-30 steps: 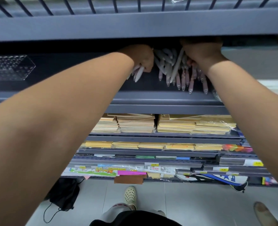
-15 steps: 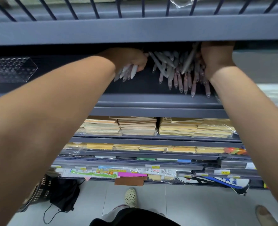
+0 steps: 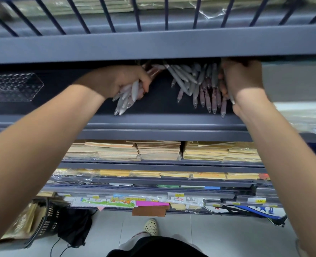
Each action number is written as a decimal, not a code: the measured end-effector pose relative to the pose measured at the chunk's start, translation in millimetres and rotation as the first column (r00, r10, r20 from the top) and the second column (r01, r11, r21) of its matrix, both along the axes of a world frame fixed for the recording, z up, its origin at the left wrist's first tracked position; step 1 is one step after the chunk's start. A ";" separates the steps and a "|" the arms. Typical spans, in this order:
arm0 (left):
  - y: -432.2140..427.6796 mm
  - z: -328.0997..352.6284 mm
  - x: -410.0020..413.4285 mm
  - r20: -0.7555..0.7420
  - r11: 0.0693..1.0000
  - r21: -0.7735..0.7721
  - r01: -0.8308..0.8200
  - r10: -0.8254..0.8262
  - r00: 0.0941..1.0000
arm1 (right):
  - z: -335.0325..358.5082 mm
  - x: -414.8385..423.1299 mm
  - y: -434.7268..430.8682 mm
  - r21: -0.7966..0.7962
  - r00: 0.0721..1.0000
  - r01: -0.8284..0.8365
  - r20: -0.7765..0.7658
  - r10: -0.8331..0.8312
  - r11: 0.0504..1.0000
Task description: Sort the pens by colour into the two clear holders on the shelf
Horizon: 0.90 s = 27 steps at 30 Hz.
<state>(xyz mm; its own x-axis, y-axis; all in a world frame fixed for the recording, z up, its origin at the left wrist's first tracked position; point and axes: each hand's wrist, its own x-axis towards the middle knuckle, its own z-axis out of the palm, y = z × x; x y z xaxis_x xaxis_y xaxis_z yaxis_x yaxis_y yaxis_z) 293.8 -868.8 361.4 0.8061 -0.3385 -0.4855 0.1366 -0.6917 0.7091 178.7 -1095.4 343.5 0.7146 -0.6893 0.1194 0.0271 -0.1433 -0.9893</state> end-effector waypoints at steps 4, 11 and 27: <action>11.4 -0.4 1.9 -0.061 0.999 -0.049 0.006 -0.009 0.998 | -7.0 -10.9 11.7 0.078 0.997 -0.074 0.031 0.072 0.994; 11.5 3.1 -0.6 -0.048 0.983 -0.168 -0.076 0.069 0.996 | -18.6 -25.2 35.0 0.121 0.988 -0.156 0.033 0.153 0.980; 32.0 -14.7 -58.7 -0.119 0.908 -0.385 -0.168 0.132 0.984 | -21.0 -68.2 54.3 0.136 0.987 -0.150 -0.043 0.157 0.979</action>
<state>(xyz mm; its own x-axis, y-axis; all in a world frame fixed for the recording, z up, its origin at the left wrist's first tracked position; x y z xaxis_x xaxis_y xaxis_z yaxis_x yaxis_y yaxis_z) 235.1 -836.7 346.7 0.8221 -0.3946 -0.4104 0.2917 -0.3272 0.8988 110.5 -1041.1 322.5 0.8160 -0.5780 -0.0063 -0.0149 -0.0101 -0.9998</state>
